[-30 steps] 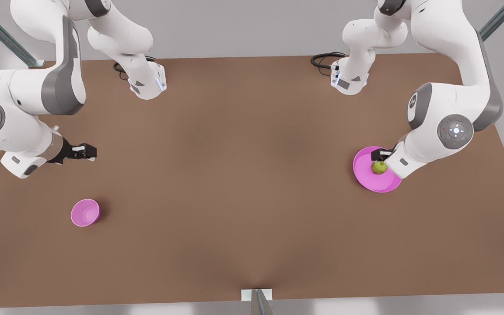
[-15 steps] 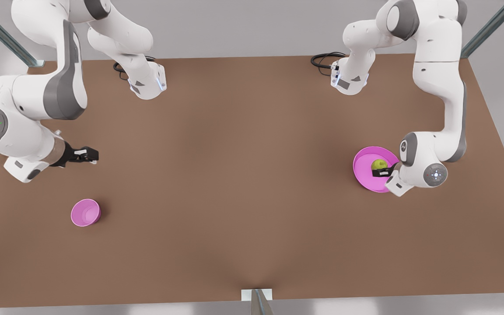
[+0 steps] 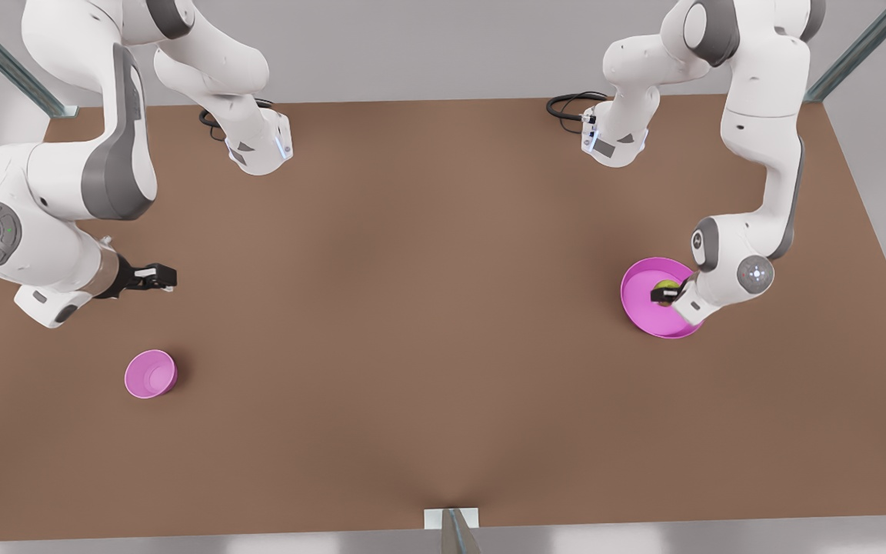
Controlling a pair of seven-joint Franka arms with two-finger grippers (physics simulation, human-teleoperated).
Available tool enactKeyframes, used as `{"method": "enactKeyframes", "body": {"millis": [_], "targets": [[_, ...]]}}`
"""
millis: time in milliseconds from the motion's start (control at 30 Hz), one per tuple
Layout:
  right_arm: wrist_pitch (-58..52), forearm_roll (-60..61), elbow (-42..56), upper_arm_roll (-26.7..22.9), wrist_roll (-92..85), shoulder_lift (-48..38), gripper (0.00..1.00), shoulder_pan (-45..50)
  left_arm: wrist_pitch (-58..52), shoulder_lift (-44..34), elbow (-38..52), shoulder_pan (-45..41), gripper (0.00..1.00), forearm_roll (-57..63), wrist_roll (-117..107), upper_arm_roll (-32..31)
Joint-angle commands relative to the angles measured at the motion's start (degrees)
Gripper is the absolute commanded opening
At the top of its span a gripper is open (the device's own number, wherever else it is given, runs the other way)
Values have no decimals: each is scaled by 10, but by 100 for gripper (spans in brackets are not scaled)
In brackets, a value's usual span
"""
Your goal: Use the left arm to pick up the apple from the plate, transfer it to the gripper of the right arm, and then use the right arm to place it into the bowl
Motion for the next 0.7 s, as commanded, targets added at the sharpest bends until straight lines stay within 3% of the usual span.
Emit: {"method": "enactKeyframes", "body": {"millis": [0,667], "targets": [[-1,1,2,0,-3,0,100,-2,42,-3,-8,-1,100,1,77,2],[6,-4,13,1,-4,16,100,2,76,10,-60,-1,100,1,49,2]]}}
